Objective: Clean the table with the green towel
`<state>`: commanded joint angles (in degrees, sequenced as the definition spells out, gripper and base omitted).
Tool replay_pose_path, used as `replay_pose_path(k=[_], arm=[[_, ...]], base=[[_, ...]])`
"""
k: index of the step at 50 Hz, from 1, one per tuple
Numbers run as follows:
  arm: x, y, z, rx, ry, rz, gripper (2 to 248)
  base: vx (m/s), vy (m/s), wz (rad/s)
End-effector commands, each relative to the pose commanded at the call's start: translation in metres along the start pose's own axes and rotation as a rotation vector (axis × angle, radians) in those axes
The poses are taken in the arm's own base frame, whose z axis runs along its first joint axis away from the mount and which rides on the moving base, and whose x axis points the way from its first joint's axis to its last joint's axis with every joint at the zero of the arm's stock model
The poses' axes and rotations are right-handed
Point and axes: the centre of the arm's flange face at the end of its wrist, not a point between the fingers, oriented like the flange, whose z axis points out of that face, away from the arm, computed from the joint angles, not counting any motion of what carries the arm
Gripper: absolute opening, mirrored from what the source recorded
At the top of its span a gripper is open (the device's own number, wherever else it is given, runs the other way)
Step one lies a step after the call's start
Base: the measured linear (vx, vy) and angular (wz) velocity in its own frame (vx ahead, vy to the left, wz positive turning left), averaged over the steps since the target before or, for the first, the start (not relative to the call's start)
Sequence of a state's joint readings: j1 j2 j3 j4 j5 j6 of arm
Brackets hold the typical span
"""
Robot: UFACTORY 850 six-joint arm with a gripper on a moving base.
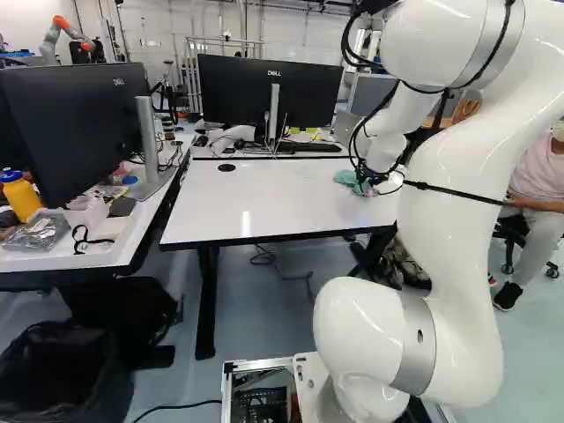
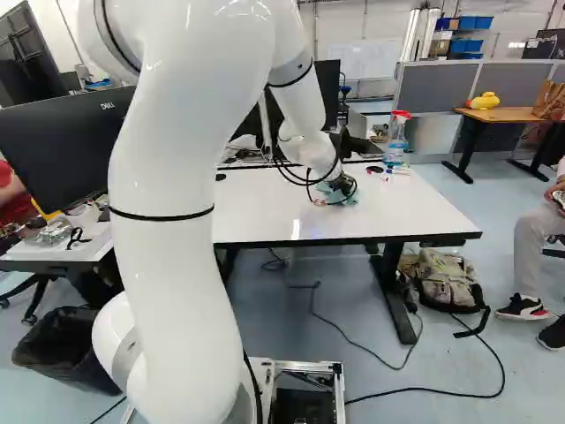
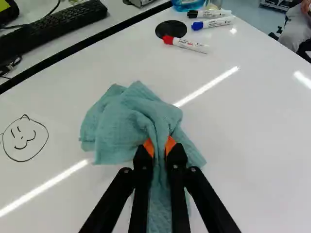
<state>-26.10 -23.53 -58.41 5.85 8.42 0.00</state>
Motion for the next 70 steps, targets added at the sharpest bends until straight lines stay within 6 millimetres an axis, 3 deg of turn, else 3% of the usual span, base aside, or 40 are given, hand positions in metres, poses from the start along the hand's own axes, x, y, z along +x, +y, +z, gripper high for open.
replay_pose_path(k=[39,57,70], arm=[[0.052,0.001,0.059,-0.002,0.057,0.009,45],[0.066,-0.018,0.079,0.018,0.078,-0.009,45],[0.06,-0.036,0.073,0.037,0.07,-0.029,45]], base=[[0.0,0.0,0.0],[0.0,0.0,0.0],[0.0,0.0,0.0]])
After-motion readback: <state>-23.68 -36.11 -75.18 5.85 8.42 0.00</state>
